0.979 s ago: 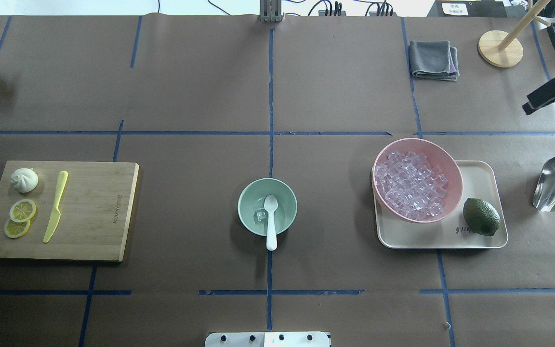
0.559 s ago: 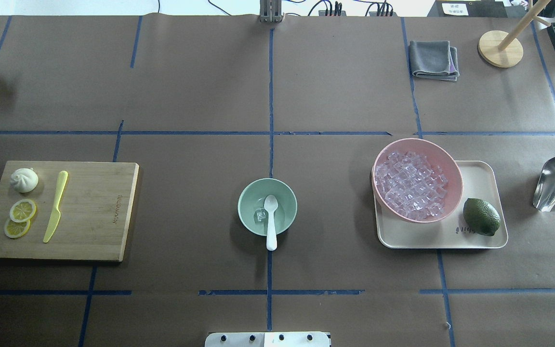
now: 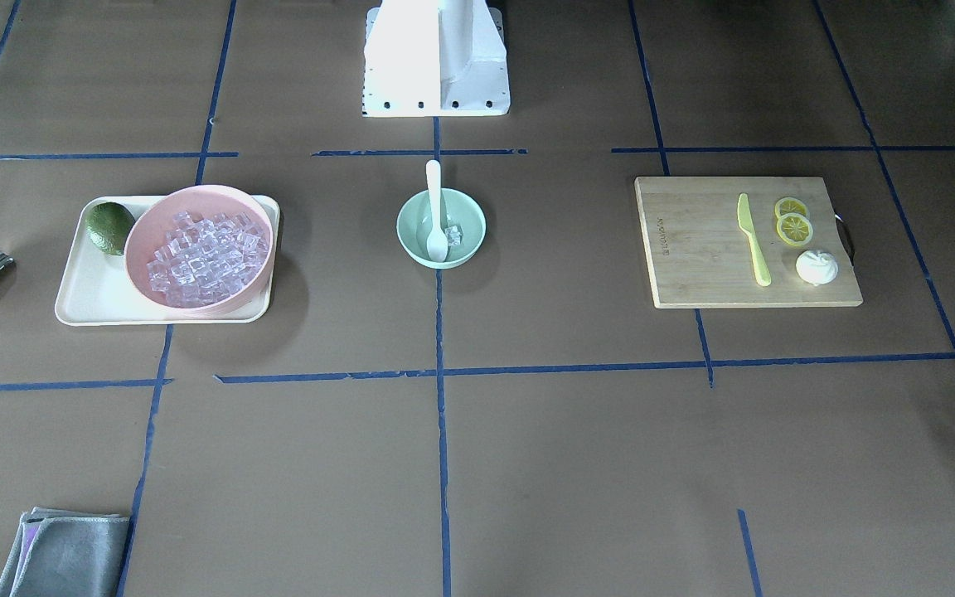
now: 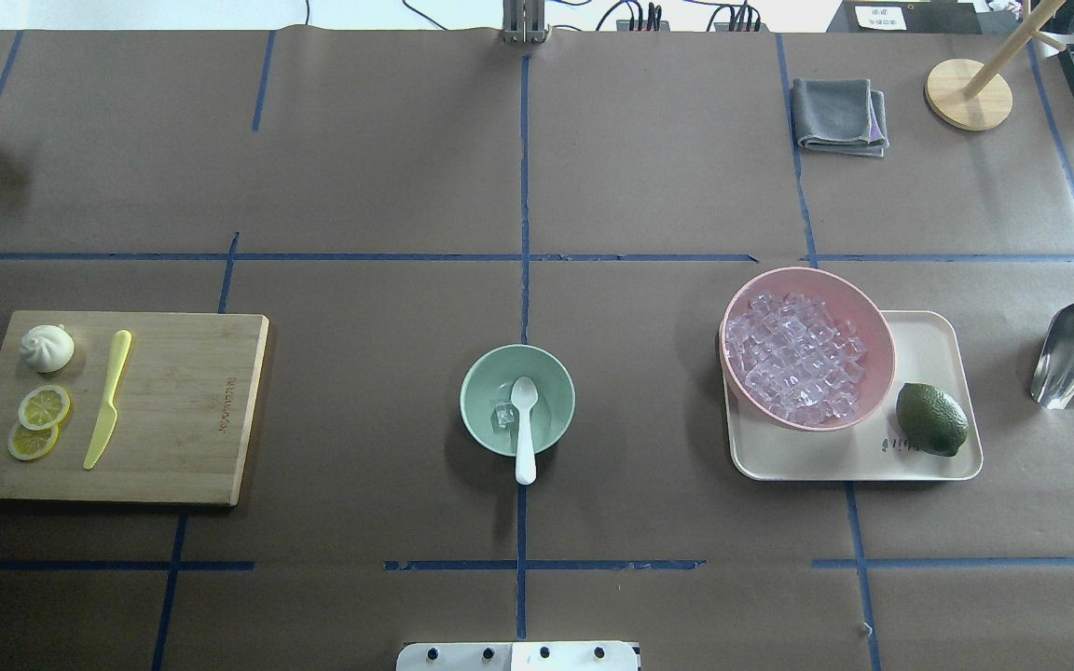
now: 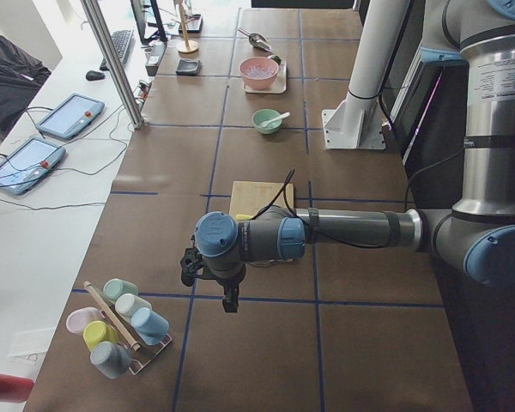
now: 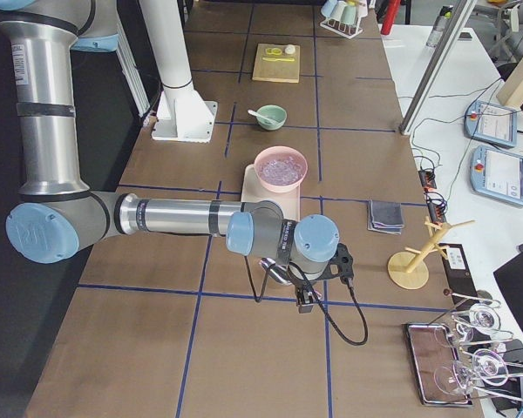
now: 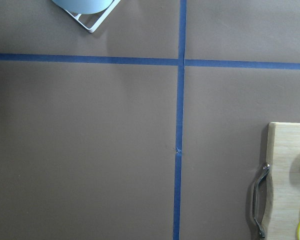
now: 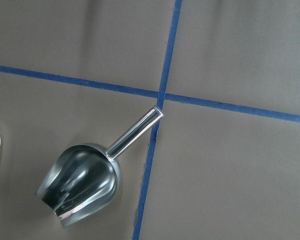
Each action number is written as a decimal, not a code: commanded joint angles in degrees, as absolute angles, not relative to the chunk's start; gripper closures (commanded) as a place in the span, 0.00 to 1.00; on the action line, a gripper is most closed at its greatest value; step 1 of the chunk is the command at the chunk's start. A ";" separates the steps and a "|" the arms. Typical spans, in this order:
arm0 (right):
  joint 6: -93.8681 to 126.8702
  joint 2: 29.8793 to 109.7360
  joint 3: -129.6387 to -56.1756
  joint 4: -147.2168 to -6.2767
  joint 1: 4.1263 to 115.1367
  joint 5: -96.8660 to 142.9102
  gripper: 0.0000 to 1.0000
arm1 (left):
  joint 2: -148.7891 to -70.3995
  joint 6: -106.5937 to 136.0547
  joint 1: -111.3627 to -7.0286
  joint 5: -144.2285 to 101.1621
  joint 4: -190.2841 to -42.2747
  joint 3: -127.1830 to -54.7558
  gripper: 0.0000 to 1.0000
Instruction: Put spoon and ice into bowl
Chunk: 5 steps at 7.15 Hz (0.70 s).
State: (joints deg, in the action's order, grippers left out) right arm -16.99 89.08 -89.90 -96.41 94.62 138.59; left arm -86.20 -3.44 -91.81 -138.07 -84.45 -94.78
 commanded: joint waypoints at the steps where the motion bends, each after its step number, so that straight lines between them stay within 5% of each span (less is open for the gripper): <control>1: -16.44 90.43 -89.12 -92.74 94.75 138.08 0.00 | -85.96 -3.52 -91.85 -138.08 -84.46 -94.92 0.00; 5: -7.13 90.97 -88.68 -87.63 94.75 137.73 0.00 | -85.96 -3.60 -91.76 -138.08 -84.46 -94.66 0.00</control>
